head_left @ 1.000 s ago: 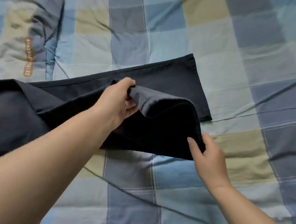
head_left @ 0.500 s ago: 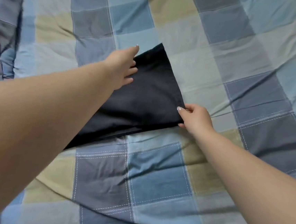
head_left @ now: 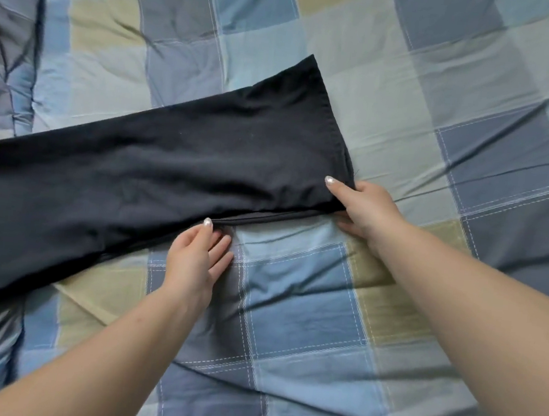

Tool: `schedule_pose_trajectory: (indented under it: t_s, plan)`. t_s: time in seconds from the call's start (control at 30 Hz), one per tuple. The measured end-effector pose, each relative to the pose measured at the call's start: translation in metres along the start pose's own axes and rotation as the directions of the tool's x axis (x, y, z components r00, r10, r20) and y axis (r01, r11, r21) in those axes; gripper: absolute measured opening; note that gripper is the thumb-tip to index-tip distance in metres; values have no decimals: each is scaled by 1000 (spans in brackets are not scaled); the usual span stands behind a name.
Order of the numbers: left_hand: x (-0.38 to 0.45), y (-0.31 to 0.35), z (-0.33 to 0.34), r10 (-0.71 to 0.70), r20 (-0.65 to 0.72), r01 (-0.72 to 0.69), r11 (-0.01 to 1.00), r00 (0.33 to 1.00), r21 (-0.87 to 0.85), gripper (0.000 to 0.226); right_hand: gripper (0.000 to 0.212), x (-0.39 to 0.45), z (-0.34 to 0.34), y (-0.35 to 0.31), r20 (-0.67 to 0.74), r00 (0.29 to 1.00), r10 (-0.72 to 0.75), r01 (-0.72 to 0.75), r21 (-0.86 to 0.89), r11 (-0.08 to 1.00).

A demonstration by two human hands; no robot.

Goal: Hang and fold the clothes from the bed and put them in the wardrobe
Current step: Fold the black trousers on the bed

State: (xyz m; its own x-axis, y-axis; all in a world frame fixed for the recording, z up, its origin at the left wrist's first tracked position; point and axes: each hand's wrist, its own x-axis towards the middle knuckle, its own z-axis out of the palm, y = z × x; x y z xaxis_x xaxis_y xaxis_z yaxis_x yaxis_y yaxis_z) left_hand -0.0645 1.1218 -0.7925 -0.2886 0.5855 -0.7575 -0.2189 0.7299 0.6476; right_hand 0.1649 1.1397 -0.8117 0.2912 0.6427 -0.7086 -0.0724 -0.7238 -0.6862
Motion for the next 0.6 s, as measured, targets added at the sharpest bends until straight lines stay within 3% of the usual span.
schedule_pose_trajectory:
  t_s: [0.07,0.17,0.23,0.33,0.43,0.5,0.6]
  plan:
    - [-1,3,7,23,-77,-29,997,997,-78,14,25,-5,0,3,-130,988,-86,80,-48,996]
    - [-8,-1,13,35,-164,-58,989,986,-136,20,16,-15,-13,10,-214,974,-77,92,61,994]
    - [-19,-9,11,12,-145,-36,986,989,-161,26,14,-24,-32,19,-287,956,-56,94,119,988]
    - [-28,-22,1,-135,-32,124,965,990,-231,51,6,-38,-65,42,-389,921,25,78,248,966]
    - [-26,-28,-12,-248,27,243,917,968,-317,57,6,-50,-76,59,-348,925,154,7,421,907]
    - [-25,-30,-21,-267,41,264,902,963,-341,44,4,-54,-68,64,-252,944,214,-54,520,852]
    - [-24,-33,-32,-231,18,224,914,973,-339,13,9,-58,-46,64,-107,962,252,-159,534,831]
